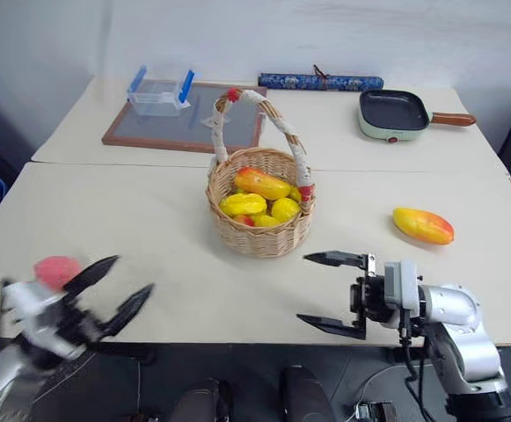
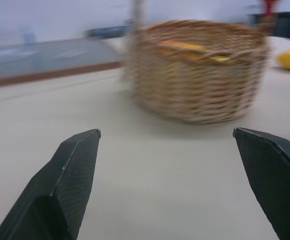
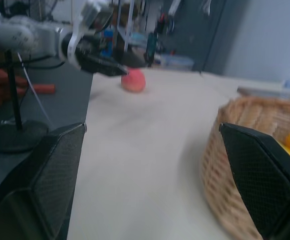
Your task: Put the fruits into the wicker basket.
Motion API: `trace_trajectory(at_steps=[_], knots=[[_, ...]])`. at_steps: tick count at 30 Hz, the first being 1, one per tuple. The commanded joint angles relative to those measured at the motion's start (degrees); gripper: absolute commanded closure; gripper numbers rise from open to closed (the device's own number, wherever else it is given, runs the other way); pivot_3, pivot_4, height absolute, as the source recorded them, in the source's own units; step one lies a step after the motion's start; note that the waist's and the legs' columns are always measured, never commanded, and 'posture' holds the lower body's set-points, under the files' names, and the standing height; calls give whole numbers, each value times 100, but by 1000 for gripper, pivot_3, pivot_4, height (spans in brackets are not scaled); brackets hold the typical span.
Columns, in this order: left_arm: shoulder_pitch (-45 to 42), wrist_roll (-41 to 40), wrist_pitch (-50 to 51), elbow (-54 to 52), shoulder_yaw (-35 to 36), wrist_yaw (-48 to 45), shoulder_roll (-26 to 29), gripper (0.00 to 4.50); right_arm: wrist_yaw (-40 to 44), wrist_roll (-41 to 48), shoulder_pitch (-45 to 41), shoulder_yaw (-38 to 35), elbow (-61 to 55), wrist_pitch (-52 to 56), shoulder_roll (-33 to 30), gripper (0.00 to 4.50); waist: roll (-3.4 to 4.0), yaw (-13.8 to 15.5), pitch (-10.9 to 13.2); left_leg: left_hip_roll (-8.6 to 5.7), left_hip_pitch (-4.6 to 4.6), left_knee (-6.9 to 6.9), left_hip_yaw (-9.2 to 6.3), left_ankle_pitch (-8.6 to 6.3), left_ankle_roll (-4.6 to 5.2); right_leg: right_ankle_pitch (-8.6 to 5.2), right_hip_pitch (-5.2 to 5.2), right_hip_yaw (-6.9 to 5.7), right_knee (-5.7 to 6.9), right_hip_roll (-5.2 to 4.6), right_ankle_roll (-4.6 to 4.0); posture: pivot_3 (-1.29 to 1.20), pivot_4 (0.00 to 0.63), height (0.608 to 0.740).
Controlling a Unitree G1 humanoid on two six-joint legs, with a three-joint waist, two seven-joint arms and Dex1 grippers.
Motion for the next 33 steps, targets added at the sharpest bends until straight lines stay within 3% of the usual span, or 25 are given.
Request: trace_trajectory(at_steps=[1,4,6,8,15,17,25,29,33], knots=[[516,-569,-429,592,1250,201,-373,0,-172,230,-77,-91,-206,47,175,57,-6,28,4,-2,-2,1,-1,0,0,-2,-2,-3,-1,0,-3,0,150,740],[646,-665,-579,1220,1726,234,-522,0,-284,198,-89,-123,-193,66,262,57,-6,115,4,-8,-11,9,-10,-1,4,-18,-4,-10,-12,-5,-31,0,150,740],[544,-603,-599,1398,1800,326,-460,0,-296,109,-84,-124,-134,-23,295,57,-13,149,0,-10,-21,11,-11,-9,-9,-46,-4,-10,-30,-9,-87,0,150,740],[329,-588,-503,1366,1716,390,-254,0,-199,-12,-34,-116,-30,-170,291,57,-23,164,-7,-12,-33,15,-10,-12,-10,-45,-4,-14,-35,-19,-87,0,150,740],[-758,-507,1135,810,972,1299,1168,0,196,-252,140,-124,348,-725,312,57,-34,150,-16,-7,-46,5,-9,-9,-9,-39,-1,-54,-35,-50,-77,0,150,740],[-1023,-403,1593,831,727,1468,1507,0,239,-295,138,-91,435,-827,343,57,-21,114,-12,-7,-46,2,-7,-8,-10,0,-1,-57,-32,-52,-6,0,150,740],[-1794,266,2677,1525,63,1788,2140,0,45,-411,58,-32,405,-795,359,57,-3,3,-2,19,-42,-7,-2,6,-15,0,-21,-109,-3,-47,-7,0,150,740],[-2009,557,2773,1781,6,1886,2092,908,-192,-395,-51,-58,195,-561,281,0,-2,8,-1,23,-43,-5,-4,14,-26,-6,-27,-116,7,-47,-16,0,150,740],[-2351,666,2392,1847,-203,1419,2114,1969,-575,-246,-110,-149,-319,-103,119,0,6,23,1,15,-42,-1,-8,19,-33,-7,-28,-118,22,-60,-18,0,150,740]])
